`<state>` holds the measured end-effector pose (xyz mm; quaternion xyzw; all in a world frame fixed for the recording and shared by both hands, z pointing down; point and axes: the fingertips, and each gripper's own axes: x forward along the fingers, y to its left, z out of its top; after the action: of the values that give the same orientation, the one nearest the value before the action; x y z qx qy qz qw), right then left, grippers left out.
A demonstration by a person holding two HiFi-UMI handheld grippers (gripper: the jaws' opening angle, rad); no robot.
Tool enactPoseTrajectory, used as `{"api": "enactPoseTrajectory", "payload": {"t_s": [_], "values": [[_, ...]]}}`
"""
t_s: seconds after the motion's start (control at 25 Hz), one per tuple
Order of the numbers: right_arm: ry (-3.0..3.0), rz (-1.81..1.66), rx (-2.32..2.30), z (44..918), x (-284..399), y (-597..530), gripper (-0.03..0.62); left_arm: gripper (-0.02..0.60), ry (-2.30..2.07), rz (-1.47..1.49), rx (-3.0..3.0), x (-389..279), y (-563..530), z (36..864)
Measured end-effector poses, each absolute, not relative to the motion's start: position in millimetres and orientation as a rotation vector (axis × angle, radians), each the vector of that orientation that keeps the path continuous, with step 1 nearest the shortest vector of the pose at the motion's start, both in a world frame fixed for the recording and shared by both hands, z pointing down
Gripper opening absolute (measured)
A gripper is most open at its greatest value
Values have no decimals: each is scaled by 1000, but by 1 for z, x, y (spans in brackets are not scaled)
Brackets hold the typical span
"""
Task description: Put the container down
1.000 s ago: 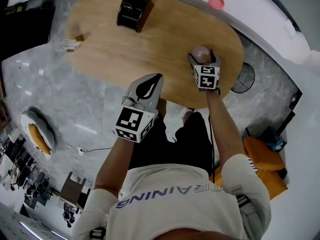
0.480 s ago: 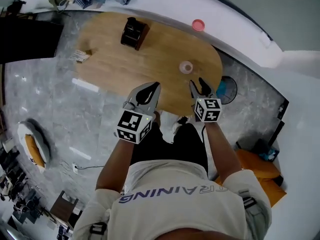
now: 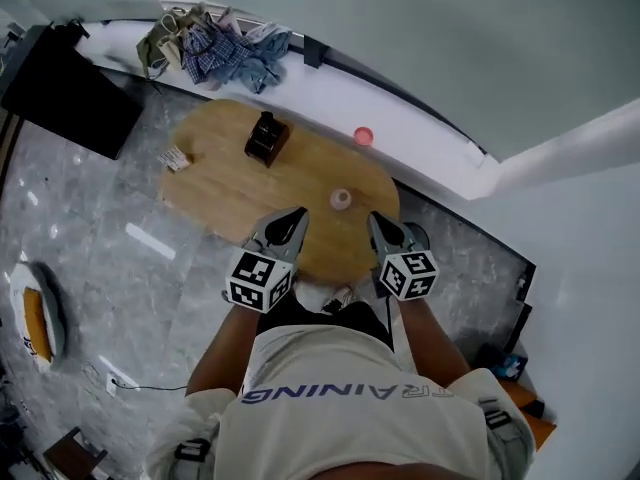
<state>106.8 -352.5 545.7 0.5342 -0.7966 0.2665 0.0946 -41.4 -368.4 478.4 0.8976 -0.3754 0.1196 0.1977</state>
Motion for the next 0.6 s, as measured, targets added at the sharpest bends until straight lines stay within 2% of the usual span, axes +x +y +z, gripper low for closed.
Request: {"api": "enactPoseTrajectory", "payload": {"t_s": [0.6], "values": [[-2471, 416, 1716, 381, 124, -318, 15, 0, -1025, 174, 2686, -27, -341, 368]]}}
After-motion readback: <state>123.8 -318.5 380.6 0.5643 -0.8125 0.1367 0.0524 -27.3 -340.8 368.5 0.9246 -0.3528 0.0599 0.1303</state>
